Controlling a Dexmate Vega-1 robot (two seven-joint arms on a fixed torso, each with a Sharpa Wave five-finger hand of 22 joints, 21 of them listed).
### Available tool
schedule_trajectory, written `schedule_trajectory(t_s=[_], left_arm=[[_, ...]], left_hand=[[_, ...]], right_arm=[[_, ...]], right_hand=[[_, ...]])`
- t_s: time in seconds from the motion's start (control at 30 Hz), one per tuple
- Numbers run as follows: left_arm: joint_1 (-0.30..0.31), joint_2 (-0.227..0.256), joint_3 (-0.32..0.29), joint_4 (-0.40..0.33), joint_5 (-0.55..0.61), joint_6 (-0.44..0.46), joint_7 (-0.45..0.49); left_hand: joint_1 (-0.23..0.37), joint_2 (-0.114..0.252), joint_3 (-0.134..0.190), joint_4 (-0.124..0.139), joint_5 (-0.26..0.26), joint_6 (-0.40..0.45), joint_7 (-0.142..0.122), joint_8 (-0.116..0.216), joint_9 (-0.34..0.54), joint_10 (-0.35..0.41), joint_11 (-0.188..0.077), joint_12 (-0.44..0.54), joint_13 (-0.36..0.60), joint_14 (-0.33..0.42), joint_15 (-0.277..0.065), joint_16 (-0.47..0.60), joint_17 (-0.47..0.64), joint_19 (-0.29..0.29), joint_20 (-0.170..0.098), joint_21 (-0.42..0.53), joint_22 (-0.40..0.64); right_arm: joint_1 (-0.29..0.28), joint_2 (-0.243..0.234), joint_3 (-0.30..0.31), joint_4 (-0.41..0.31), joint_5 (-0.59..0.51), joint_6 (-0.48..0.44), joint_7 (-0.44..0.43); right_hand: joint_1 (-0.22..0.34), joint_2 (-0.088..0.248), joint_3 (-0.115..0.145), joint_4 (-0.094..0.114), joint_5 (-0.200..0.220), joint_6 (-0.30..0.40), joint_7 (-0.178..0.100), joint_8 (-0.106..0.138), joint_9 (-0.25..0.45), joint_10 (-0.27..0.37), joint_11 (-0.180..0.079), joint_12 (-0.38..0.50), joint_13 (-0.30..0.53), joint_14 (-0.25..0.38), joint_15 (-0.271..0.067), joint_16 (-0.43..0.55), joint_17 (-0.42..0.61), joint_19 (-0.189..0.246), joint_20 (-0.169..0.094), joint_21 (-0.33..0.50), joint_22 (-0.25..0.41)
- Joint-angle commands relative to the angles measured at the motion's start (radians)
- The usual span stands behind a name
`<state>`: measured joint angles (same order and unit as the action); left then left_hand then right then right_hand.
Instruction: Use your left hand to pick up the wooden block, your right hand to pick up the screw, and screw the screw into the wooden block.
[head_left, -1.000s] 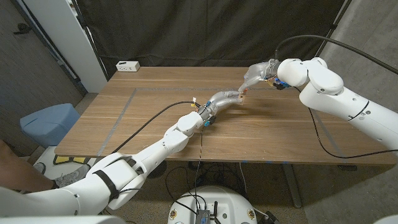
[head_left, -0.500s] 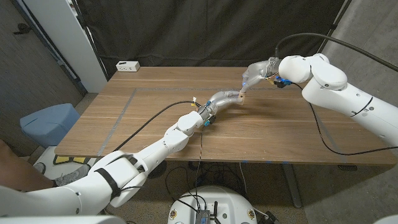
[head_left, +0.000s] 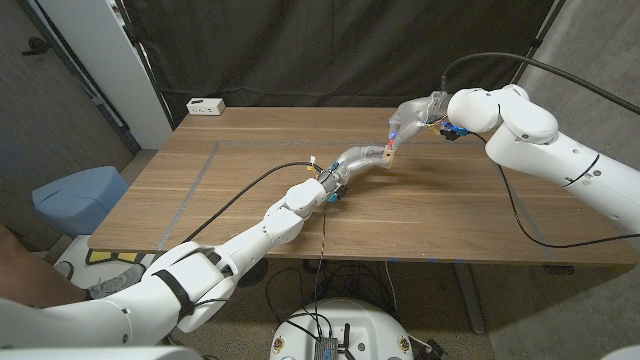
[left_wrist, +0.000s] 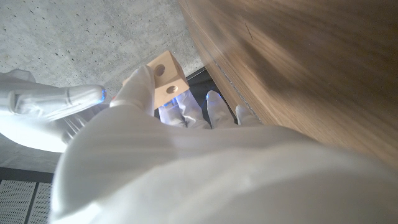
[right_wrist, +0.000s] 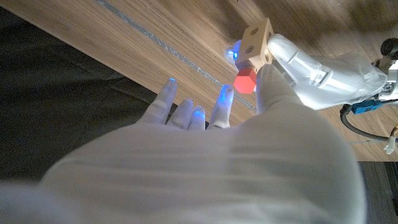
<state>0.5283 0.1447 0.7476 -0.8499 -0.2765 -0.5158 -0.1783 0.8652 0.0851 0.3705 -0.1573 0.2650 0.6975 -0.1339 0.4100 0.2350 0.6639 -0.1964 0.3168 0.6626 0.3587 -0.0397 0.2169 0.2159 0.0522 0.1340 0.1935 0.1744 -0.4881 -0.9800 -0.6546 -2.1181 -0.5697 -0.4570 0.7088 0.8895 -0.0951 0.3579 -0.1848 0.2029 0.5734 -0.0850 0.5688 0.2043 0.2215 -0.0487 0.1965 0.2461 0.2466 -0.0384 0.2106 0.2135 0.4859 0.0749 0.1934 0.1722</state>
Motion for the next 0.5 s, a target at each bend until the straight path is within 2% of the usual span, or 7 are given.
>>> schedule_trajectory(t_s=[0.03, 0.5], left_arm=[[0.001, 0.001, 0.002, -0.005, 0.003, 0.003, 0.001], [-0.001, -0.001, 0.002, -0.003, 0.002, 0.003, 0.000]], left_hand=[[0.003, 0.010, 0.006, 0.005, 0.008, 0.045, -0.007, 0.006, 0.002, 0.004, 0.001, -0.006, -0.001, 0.004, -0.053, -0.002, 0.005, 0.002, 0.002, 0.005, 0.004], [0.003, 0.011, 0.007, 0.005, 0.008, 0.042, -0.006, 0.005, 0.003, 0.005, 0.000, -0.006, 0.000, 0.003, -0.051, -0.002, 0.005, 0.001, 0.004, 0.004, 0.004]], right_arm=[[-0.013, 0.003, 0.003, 0.000, -0.011, 0.002, -0.020], [-0.009, 0.013, 0.000, 0.015, -0.009, 0.011, -0.026]], right_hand=[[0.025, 0.001, 0.017, 0.003, -0.007, 0.029, 0.000, 0.012, 0.003, 0.011, -0.007, 0.012, 0.003, 0.012, -0.020, 0.005, 0.002, 0.007, -0.007, 0.005, 0.001], [0.047, 0.001, 0.033, 0.013, -0.014, 0.098, 0.000, 0.038, 0.004, 0.034, -0.013, 0.019, 0.002, 0.024, -0.032, 0.011, 0.007, 0.018, -0.012, 0.006, 0.001]])
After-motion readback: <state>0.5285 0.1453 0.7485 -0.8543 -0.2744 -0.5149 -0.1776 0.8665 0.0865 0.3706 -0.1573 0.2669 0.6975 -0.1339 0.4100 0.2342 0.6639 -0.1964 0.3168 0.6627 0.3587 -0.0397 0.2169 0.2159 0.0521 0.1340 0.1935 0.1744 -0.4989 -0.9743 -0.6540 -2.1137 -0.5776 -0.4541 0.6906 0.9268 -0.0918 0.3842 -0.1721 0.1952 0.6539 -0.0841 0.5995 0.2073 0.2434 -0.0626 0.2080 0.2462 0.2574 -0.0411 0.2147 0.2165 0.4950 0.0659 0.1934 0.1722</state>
